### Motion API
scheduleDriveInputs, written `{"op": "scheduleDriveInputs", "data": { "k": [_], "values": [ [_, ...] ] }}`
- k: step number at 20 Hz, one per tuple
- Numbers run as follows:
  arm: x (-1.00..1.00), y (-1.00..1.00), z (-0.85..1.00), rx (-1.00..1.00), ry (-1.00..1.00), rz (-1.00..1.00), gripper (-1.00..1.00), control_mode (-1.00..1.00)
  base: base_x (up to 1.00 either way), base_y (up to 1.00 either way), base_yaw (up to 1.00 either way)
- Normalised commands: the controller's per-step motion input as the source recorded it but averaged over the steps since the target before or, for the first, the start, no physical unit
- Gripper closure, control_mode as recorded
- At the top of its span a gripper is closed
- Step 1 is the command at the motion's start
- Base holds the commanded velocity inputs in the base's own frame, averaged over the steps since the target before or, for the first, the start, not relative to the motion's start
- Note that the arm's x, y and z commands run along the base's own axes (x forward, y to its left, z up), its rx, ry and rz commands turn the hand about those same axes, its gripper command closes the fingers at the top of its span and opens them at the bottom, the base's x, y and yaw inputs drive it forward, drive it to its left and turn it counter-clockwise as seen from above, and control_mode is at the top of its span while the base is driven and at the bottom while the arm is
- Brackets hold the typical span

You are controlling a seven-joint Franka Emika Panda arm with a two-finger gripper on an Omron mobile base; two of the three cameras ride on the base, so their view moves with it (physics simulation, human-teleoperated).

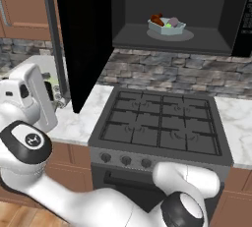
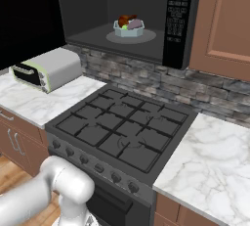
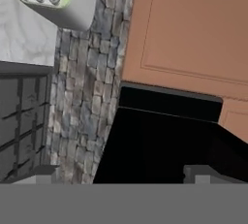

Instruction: Place the tupperware containing the chicken drumstick and eggplant meal in the microwave. Close the microwave door and press the start button to reheat the meal.

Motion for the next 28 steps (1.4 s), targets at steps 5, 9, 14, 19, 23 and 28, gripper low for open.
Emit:
{"op": "scheduleDriveInputs", "data": {
  "k": [5, 9, 14, 19, 23, 28],
  "values": [
    [0.54, 0.09, 0.02, -0.04, -0.02, -0.05, -1.00, -1.00, 0.00, 0.00, 0.00],
    [-0.01, -0.01, 0.38, -0.04, -0.07, -0.21, -1.00, -1.00, 0.00, 0.00, 0.00],
    [-0.24, -0.32, 0.67, 0.00, -0.13, -0.26, -1.00, -1.00, 0.00, 0.00, 0.00],
    [-0.42, -0.68, 0.45, 0.00, -0.16, -0.22, -1.00, -1.00, 0.00, 0.00, 0.00],
    [-0.60, -0.96, -0.05, 0.01, -0.08, -0.18, -1.00, -1.00, 0.00, 0.00, 0.00],
    [-0.58, -1.00, -0.17, 0.04, -0.01, -0.17, -1.00, -1.00, 0.00, 0.00, 0.00]
  ]
}}
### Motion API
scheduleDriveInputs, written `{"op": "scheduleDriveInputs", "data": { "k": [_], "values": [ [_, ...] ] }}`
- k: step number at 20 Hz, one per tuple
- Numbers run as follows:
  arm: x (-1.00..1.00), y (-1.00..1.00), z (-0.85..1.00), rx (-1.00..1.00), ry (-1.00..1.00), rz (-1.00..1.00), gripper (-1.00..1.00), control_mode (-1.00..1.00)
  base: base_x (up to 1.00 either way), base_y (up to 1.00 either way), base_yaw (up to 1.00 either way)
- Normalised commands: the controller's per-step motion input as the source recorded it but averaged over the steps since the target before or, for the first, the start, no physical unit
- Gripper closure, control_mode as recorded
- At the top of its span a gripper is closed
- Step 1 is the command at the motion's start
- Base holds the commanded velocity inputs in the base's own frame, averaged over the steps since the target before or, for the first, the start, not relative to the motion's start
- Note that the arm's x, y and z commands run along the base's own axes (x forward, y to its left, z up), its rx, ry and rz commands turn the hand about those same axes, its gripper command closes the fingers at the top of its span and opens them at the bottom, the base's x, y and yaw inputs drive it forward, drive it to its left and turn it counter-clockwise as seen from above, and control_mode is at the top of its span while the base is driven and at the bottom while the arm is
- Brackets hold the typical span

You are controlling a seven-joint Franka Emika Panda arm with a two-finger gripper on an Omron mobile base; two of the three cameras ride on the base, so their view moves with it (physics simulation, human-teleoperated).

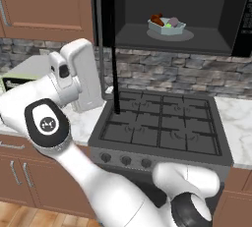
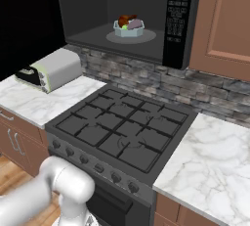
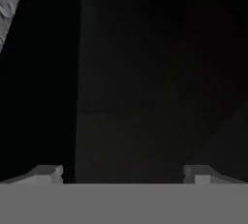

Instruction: Place the tupperware containing the chicken drumstick and eggplant meal in the microwave. Close the microwave door and press the start button to reheat the meal.

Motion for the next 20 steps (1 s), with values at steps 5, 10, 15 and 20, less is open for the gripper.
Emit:
{"op": "scheduleDriveInputs", "data": {
  "k": [5, 10, 15, 20],
  "values": [
    [-0.34, -1.00, -0.06, 0.06, 0.00, -0.12, -1.00, -1.00, 0.00, 0.00, 0.00],
    [-0.01, -1.00, 0.00, 0.10, 0.00, -0.04, -1.00, -1.00, 0.00, 0.00, 0.00],
    [0.02, -1.00, 0.04, 0.13, 0.00, 0.00, -1.00, -1.00, 0.00, 0.00, 0.00],
    [0.22, -0.99, 0.00, 0.16, 0.03, 0.01, -1.00, -1.00, 0.00, 0.00, 0.00]
  ]
}}
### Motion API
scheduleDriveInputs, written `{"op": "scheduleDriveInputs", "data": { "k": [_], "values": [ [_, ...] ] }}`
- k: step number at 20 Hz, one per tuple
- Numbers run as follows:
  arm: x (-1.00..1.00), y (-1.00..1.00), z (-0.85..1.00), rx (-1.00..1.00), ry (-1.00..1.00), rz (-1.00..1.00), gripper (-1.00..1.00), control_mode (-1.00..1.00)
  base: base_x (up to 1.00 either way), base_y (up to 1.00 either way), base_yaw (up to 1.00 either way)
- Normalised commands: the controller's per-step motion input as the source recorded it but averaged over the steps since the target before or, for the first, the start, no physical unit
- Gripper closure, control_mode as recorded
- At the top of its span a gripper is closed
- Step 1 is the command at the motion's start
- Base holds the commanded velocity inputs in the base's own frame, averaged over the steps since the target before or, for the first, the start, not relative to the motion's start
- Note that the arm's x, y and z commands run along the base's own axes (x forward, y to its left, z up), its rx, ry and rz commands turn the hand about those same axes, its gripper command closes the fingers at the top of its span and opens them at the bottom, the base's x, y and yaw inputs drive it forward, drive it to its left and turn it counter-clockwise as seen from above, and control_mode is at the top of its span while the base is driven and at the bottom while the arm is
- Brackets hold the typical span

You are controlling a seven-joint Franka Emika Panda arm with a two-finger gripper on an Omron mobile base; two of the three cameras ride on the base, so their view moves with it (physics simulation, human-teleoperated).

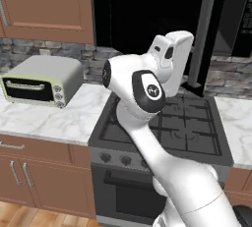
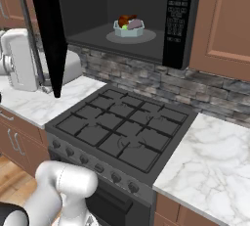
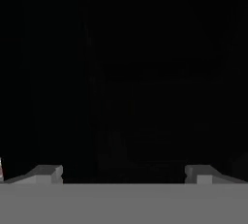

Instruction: Place the tupperware containing the chicken drumstick and eggplant meal in the microwave. Close the microwave door and press the start button to reheat the meal.

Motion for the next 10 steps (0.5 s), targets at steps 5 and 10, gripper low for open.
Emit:
{"op": "scheduleDriveInputs", "data": {
  "k": [5, 10],
  "values": [
    [0.46, -0.77, 0.00, 0.15, 0.14, 0.05, -1.00, -1.00, 0.00, 0.00, 0.00],
    [0.53, -0.48, 0.00, 0.09, 0.13, 0.05, -1.00, -1.00, 0.00, 0.00, 0.00]
  ]
}}
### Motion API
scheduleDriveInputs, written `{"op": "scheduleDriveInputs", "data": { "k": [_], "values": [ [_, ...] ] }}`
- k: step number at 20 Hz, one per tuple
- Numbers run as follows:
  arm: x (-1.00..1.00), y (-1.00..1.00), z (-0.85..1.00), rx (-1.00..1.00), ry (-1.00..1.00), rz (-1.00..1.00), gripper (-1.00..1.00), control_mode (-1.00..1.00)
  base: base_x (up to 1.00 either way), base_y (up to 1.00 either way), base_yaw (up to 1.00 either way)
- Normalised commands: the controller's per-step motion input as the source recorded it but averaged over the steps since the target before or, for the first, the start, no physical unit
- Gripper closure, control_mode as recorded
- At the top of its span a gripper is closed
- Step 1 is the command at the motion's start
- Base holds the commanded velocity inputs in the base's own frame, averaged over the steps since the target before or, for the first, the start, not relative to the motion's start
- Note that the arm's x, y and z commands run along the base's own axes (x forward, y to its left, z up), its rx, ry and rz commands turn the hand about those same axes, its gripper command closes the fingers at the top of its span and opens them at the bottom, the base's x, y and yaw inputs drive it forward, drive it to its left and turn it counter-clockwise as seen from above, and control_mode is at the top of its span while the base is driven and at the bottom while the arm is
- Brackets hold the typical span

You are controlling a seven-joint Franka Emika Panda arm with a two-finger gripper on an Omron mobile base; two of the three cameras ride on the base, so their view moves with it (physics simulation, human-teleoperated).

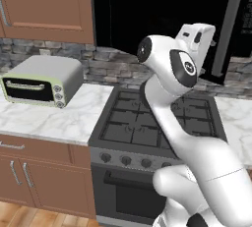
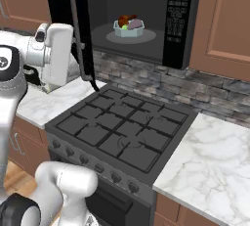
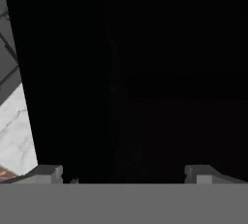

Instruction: Place the tupperware containing the chicken drumstick and eggplant meal in the microwave. Close the microwave door and press the start button to reheat the meal.

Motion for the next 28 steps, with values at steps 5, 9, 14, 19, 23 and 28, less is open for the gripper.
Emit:
{"op": "scheduleDriveInputs", "data": {
  "k": [5, 9, 14, 19, 23, 28],
  "values": [
    [0.81, -0.14, 0.00, 0.03, 0.04, 0.23, -1.00, -1.00, 0.00, 0.00, 0.00],
    [0.78, 0.00, 0.00, 0.00, -0.04, 0.34, -1.00, -1.00, 0.00, 0.00, 0.00],
    [0.72, -0.02, 0.00, 0.00, -0.16, 0.34, -1.00, -1.00, 0.00, 0.00, 0.00],
    [0.84, -0.04, 0.00, 0.00, -0.15, 0.25, -1.00, -1.00, 0.00, 0.00, 0.00],
    [1.00, -0.01, 0.00, 0.00, -0.02, 0.14, -1.00, -1.00, 0.00, 0.00, 0.00],
    [0.90, 0.00, 0.20, 0.00, 0.10, 0.03, -1.00, -1.00, 0.00, 0.00, 0.00]
  ]
}}
